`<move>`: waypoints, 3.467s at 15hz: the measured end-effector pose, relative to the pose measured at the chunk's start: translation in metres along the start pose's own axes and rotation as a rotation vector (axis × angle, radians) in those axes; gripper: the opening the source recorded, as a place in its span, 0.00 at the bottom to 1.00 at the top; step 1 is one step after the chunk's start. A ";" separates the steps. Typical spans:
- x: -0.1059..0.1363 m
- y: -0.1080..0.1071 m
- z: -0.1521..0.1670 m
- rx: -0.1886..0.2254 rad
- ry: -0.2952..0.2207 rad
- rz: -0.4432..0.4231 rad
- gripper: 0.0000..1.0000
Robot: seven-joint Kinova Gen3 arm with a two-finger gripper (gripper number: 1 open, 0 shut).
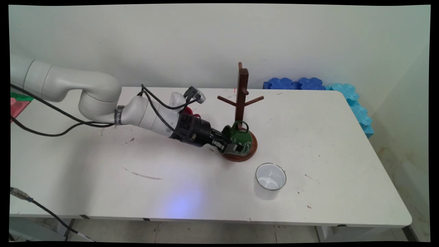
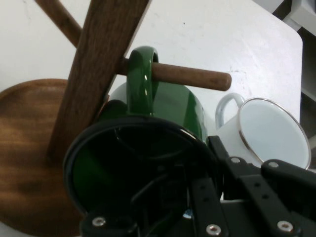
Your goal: Place the picked object on the table
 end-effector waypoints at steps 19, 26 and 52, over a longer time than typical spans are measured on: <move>0.008 0.014 -0.008 -0.013 0.011 0.045 0.00; 0.009 0.026 -0.011 -0.031 0.007 0.054 0.00; 0.015 0.059 -0.078 0.001 -0.139 0.241 0.00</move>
